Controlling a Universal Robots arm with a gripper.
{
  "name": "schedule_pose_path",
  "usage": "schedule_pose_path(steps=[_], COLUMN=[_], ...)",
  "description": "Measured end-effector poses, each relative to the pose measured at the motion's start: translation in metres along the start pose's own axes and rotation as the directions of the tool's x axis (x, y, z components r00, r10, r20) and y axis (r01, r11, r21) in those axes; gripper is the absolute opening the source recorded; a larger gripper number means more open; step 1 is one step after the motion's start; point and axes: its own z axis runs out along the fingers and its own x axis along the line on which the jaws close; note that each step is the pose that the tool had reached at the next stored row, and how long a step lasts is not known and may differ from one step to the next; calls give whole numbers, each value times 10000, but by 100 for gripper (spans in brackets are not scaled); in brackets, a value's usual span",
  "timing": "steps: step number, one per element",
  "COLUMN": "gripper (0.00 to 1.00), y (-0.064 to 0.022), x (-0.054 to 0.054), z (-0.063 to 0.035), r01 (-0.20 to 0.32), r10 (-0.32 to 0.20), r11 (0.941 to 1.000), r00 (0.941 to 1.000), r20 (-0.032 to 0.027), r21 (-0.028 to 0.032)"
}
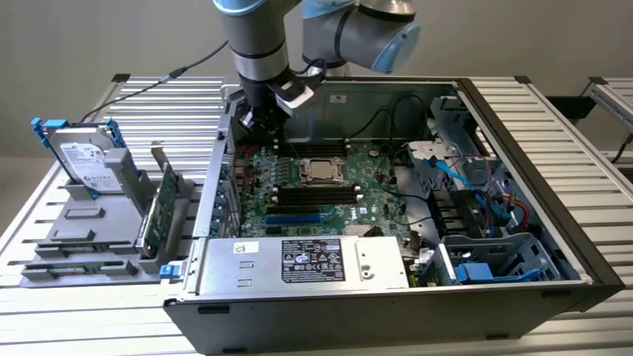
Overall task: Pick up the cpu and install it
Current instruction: 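Install the first cpu locking lever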
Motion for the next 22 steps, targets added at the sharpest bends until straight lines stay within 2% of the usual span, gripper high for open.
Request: schedule_pose_path(steps=[4, 11, 17, 22], gripper=[11, 11, 11, 11], y=[0, 0, 1, 6], x=[0, -1, 1, 7], z=[2, 2, 2, 2], r01=[-572, -1350, -1766, -1997], r10=[571, 1344, 1756, 1983], r11=[9983, 9904, 9835, 9789], r00=[9983, 9907, 9841, 9796], r20=[-94, -202, -283, -338], r21=[-138, -297, -389, -426])
